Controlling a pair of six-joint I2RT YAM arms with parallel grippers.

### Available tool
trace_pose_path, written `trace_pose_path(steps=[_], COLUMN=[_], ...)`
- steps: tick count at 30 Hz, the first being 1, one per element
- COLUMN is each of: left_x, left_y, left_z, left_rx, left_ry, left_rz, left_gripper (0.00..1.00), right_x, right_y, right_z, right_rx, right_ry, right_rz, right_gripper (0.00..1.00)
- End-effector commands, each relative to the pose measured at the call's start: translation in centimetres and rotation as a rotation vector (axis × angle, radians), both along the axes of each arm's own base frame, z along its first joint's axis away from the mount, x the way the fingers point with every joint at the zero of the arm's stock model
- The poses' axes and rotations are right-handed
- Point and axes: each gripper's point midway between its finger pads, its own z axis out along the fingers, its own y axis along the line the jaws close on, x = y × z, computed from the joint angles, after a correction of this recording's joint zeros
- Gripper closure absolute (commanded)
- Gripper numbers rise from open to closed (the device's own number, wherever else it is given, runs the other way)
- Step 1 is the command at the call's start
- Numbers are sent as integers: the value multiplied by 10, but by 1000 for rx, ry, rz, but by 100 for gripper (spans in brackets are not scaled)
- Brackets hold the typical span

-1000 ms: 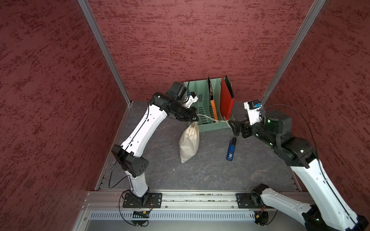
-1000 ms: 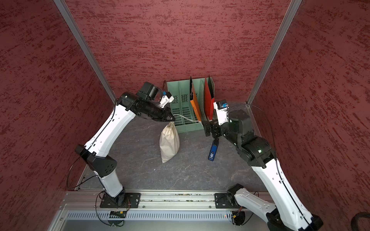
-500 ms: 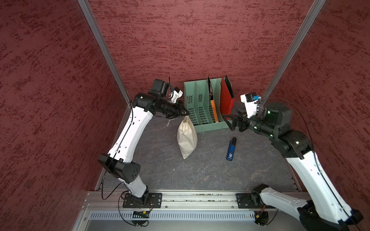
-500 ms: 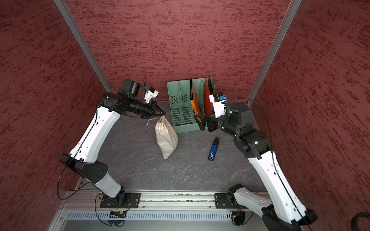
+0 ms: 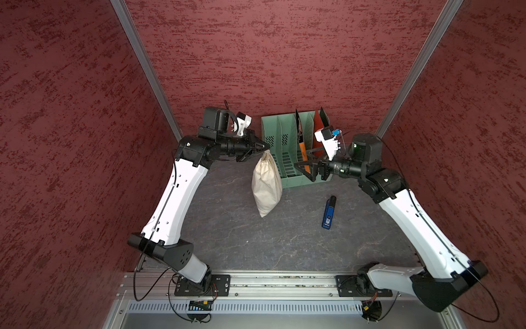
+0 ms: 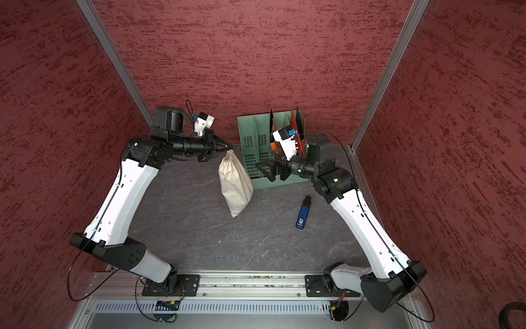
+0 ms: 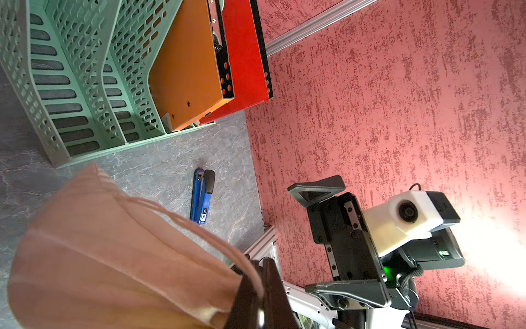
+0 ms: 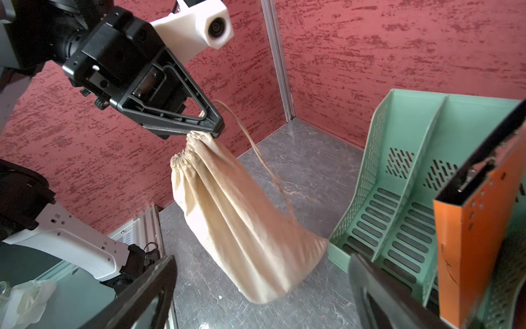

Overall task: Close the soil bag
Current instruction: Pick up the soil bag from the center of the board.

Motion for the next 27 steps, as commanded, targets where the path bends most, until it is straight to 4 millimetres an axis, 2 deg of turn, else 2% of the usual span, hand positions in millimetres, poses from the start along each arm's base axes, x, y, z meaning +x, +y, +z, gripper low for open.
trace_pose_path(steps=[1,9,23,27], left_x=[-8,-8,-3,-1], left_y=[-5,-20,-30,-35], left_z=[31,33,40,43], left_rx=[-77,-85,-101,-105], left_ry=[-71,-77,-87,-93], left_rz=[-6,-2,-9,-16], left_gripper=[100,100,100,100], right_x=[-10,-24,-6,-7], right_y=[12,34,62,69], right_z=[12,13,3,-1], right_rx=[24,-6,-26,-31], right_ry=[-95,-187,-192,-189], right_rz=[99,201,236,253], right_gripper=[2,2,2,2])
